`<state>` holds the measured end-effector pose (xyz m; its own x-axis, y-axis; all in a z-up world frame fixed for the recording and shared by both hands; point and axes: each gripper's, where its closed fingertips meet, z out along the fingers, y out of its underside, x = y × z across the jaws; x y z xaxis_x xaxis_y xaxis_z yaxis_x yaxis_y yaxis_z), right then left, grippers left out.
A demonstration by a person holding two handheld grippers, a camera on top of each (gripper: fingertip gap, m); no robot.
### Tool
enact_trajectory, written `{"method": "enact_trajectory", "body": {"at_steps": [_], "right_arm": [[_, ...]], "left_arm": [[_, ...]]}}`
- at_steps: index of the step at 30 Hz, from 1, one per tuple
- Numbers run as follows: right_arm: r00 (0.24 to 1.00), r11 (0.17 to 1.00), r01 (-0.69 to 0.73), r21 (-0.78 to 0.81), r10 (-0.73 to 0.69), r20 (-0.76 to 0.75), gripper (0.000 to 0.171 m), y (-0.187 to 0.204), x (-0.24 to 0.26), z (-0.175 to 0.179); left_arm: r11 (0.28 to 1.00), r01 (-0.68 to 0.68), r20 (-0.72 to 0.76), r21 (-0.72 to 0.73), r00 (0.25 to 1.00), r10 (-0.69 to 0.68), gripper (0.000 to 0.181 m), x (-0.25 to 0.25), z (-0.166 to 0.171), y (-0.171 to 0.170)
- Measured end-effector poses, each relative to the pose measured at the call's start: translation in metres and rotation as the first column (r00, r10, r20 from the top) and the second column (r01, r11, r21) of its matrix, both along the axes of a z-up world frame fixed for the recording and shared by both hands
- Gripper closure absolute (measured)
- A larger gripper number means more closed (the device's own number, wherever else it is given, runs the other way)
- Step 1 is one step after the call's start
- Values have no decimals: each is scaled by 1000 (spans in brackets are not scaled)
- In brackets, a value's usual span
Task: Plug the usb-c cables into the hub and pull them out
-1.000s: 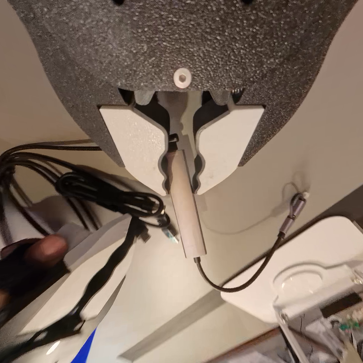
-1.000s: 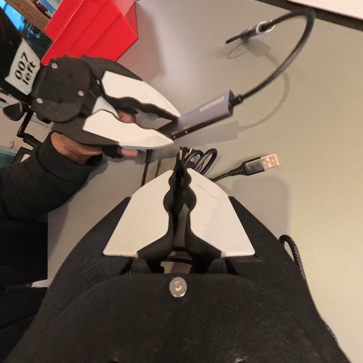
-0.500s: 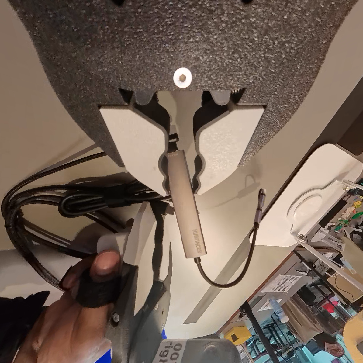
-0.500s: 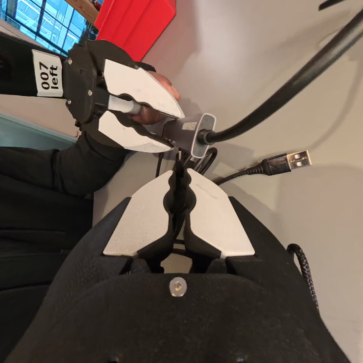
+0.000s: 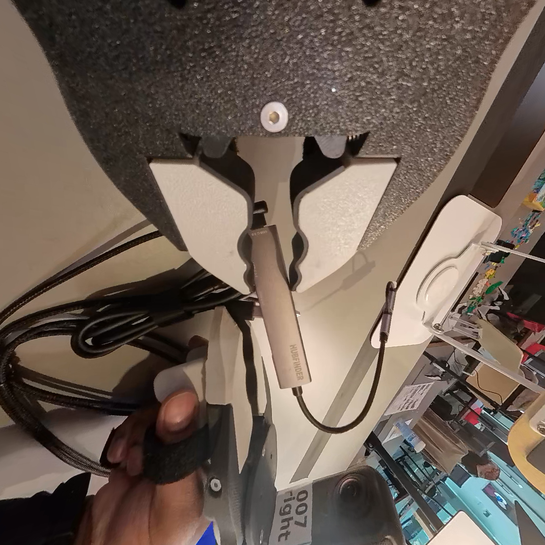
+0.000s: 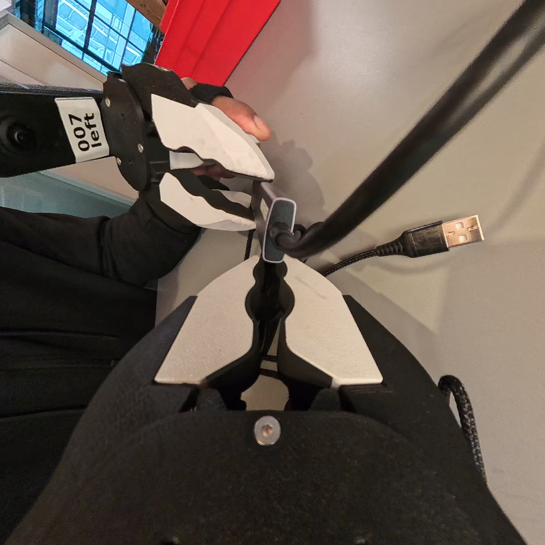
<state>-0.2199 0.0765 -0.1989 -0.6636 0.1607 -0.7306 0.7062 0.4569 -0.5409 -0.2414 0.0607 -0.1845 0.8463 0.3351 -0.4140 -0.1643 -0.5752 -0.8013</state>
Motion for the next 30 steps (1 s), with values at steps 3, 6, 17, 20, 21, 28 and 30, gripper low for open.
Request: {"method": "enact_trajectory", "body": {"at_steps": [3, 6, 17, 20, 21, 28, 30], "right_arm": [[1000, 1000, -8, -2, 8, 5, 165, -1, 1, -1], [1000, 1000, -14, -14, 14, 8, 165, -1, 2, 1], [999, 999, -38, -22, 39, 28, 165, -1, 6, 0], [998, 999, -42, -19, 43, 35, 165, 0, 7, -1], [998, 999, -44, -18, 45, 37, 165, 0, 7, -2], [998, 998, -52, -22, 53, 45, 165, 1, 8, -2], [997, 998, -51, -29, 53, 51, 165, 1, 8, -2]], "left_arm": [[1000, 0, -9, -3, 1000, 0, 158, -1, 0, -1], [1000, 2, -19, -15, 1000, -3, 158, -1, -2, -3], [998, 39, -77, -54, 996, -43, 158, 4, -3, -6], [995, 43, -111, -89, 992, -53, 158, 5, -5, -7], [994, 44, -118, -98, 991, -56, 158, 6, -5, -8], [989, 37, -143, -142, 988, -58, 157, 6, -10, -9], [990, 40, -142, -138, 988, -60, 157, 6, -9, -9]]}}
